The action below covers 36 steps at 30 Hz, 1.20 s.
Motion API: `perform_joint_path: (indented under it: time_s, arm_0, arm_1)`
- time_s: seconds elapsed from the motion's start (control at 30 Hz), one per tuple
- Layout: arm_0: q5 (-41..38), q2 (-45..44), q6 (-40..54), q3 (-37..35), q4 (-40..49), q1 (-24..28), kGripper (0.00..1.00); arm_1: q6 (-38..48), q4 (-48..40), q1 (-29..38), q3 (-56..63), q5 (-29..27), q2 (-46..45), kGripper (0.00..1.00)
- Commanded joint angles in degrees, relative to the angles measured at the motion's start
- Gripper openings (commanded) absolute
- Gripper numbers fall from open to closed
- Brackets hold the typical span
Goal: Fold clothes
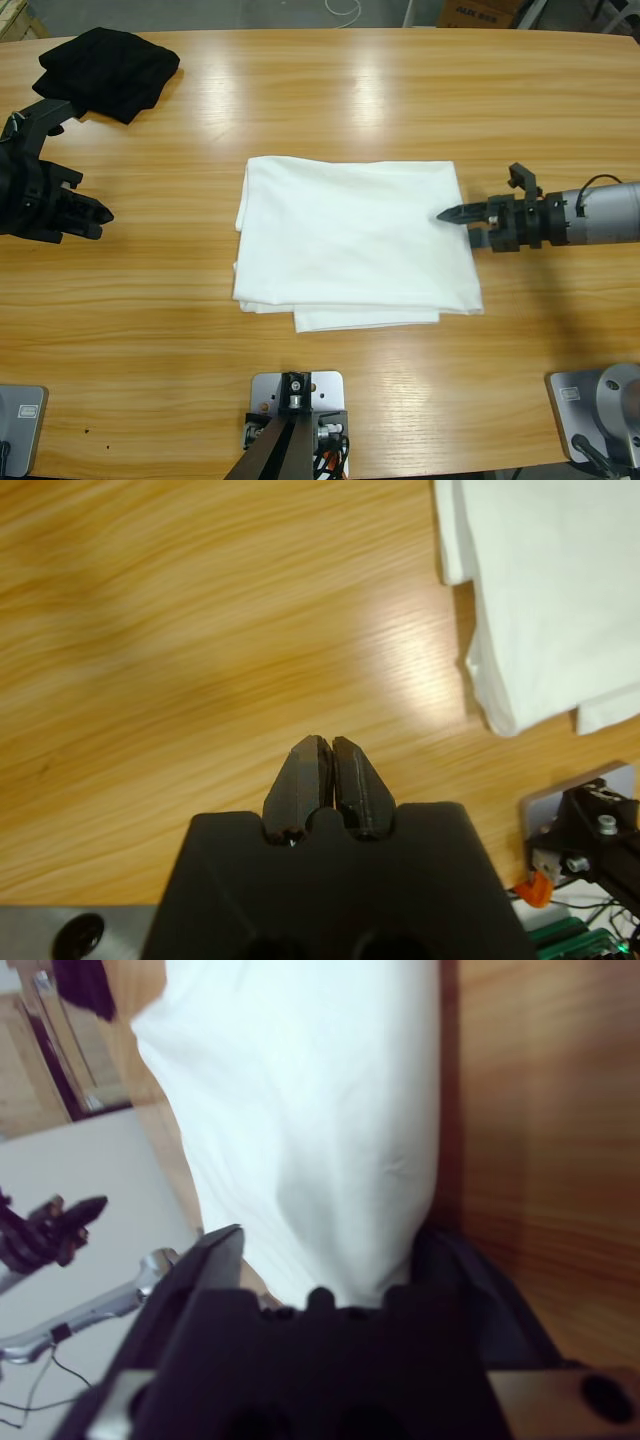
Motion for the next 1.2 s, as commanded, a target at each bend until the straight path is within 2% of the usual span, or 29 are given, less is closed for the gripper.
perform_joint_path:
  time_s: [0.03, 0.07, 0.27, 0.37, 0.47, 0.53, 0.63, 0.7, 0.87, 0.97, 1.03, 1.2]
  arm_0:
    - [1.0, -0.7, -0.6, 3.1, -0.1, -0.1, 0.0]
    - [1.0, -0.7, -0.6, 3.2, -0.1, -0.1, 0.0]
    - [1.0, -0.7, -0.6, 3.8, -0.5, -0.1, 0.0]
    - [1.0, -0.8, -0.6, 4.4, -0.9, -0.1, 0.0]
    - [1.0, -1.0, -0.6, 5.3, -1.2, -0.1, 0.0]
    - [1.0, -1.3, -0.7, 5.9, -1.5, -0.1, 0.0]
    - [1.0, -1.3, -0.7, 6.4, -2.2, -0.1, 0.0]
    - [1.0, -1.3, -0.7, 6.6, -2.5, -0.1, 0.0]
    - [1.0, -2.0, -0.7, 7.8, -2.8, -0.1, 0.0]
    - [0.9, -2.4, -0.8, 8.9, -3.5, -0.1, 0.0]
    - [0.9, -2.6, -1.1, 9.8, -4.3, -0.1, 0.0]
    - [0.9, -2.4, -1.3, 11.6, -6.3, -0.1, 0.0]
  arm_1:
    - [-0.3, -8.3, 1.8, 3.7, -1.7, 4.4, 0.043]
    - [-0.3, -8.9, 1.8, 4.0, -2.1, 4.7, 0.0]
    - [-0.5, -9.6, 1.8, 4.7, -4.9, 3.0, 0.0]
    - [-3.0, -4.5, 2.1, 4.5, -7.5, -2.9, 0.0]
    - [-5.2, 19.6, 5.0, -4.8, -18.6, -13.9, 0.0]
    - [-7.0, 37.1, 5.0, -14.6, -26.6, -17.2, 0.0]
    - [-8.0, 52.7, 6.4, -24.2, -39.5, -18.9, 0.0]
    - [-7.2, 58.7, 7.6, -27.4, -48.3, -19.5, 0.0]
    - [-5.0, 70.8, 10.4, -36.7, -63.0, -17.1, 0.0]
    - [-5.0, 75.0, 12.9, -39.0, -70.7, -16.6, 0.0]
    - [-4.0, 77.9, 18.5, -40.8, -73.7, -17.5, 0.0]
    - [1.3, 88.0, 39.3, -50.0, -80.6, -12.5, 0.0]
